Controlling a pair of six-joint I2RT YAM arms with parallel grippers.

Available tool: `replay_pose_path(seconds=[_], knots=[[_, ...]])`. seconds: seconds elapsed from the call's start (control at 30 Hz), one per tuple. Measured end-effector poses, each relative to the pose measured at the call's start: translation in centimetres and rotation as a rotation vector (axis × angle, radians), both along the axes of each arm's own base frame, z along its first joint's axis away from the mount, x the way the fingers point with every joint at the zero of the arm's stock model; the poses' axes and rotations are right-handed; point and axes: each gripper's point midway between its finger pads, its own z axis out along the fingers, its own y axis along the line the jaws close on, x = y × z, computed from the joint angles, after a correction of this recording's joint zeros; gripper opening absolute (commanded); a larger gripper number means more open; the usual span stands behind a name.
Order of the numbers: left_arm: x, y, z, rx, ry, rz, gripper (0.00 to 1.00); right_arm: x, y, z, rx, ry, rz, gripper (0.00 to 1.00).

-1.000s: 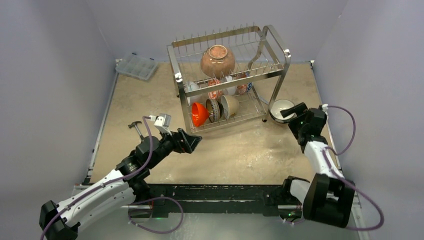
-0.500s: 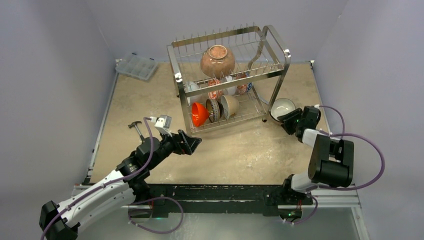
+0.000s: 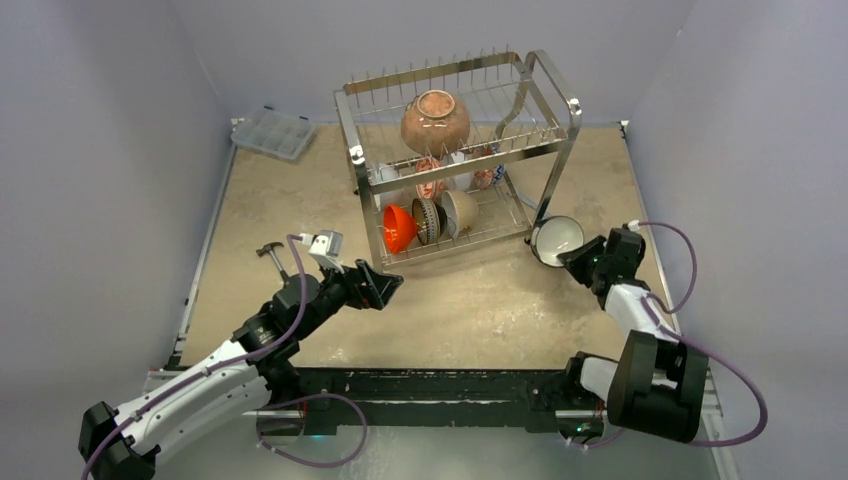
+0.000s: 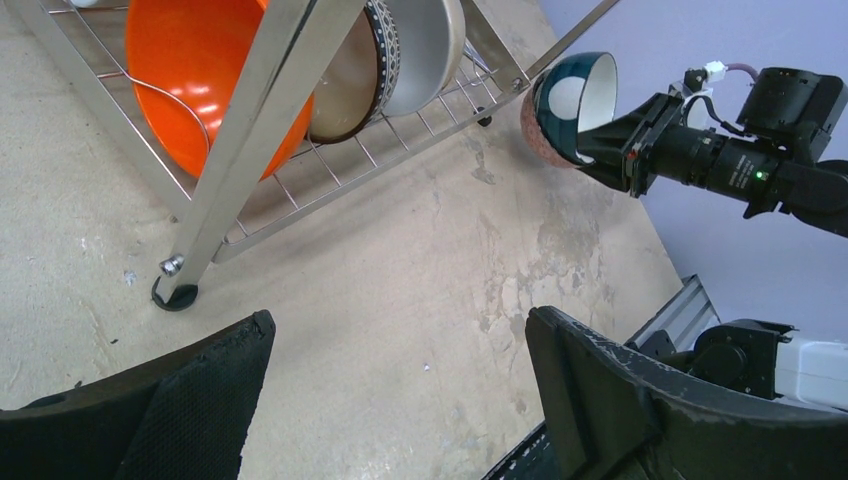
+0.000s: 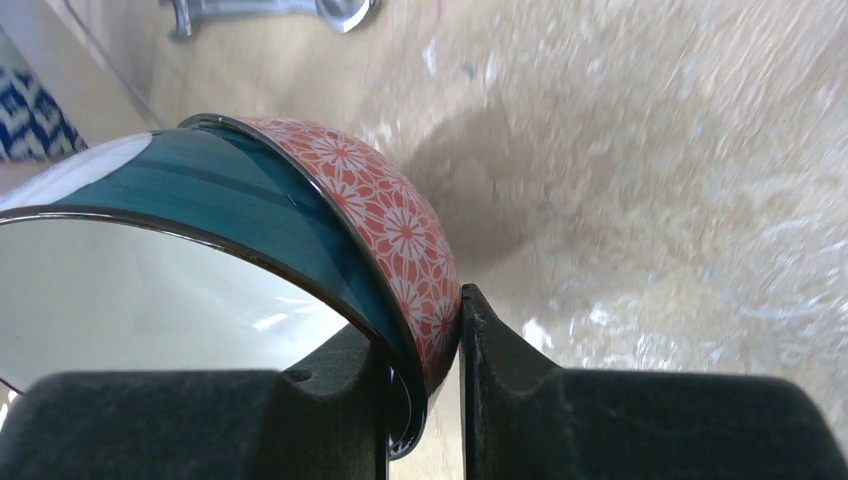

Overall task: Load the bowls into the dish rack
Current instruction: Pick up the bowl from the center of the board.

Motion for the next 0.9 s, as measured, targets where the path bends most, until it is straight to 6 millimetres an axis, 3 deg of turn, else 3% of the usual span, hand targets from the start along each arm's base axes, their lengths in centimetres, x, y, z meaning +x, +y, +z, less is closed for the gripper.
replay_pose_path(seconds=[0.13, 0.33, 0.43, 0.63, 0.9], knots=[[0.0, -0.1, -0.5, 0.012, 0.017, -0.001, 0.91, -1.7, 1.9, -0.4, 0.045, 0.011, 0.072, 0.0], [-0.2, -1.5, -2.0, -0.018, 0.116, -0.028, 0.89, -2.3, 4.7, -0.1, 0.103, 0.0, 0.185, 0.0], [-0.4, -2.4, -3.2, -0.031, 0.18, -0.044, 0.86, -2.7, 7.6, -0.4, 0.112, 0.013, 0.288, 0.0], [-1.2, -3.8, -4.8, -0.049, 0.279, -0.065, 0.83, -5.4, 14.5, -0.8, 0.129, 0.054, 0.531, 0.0], [-2.2, -5.4, -4.3, -0.102, 0.305, -0.097, 0.81, -8.0, 18.3, -0.9, 0.13, 0.076, 0.667, 0.0]])
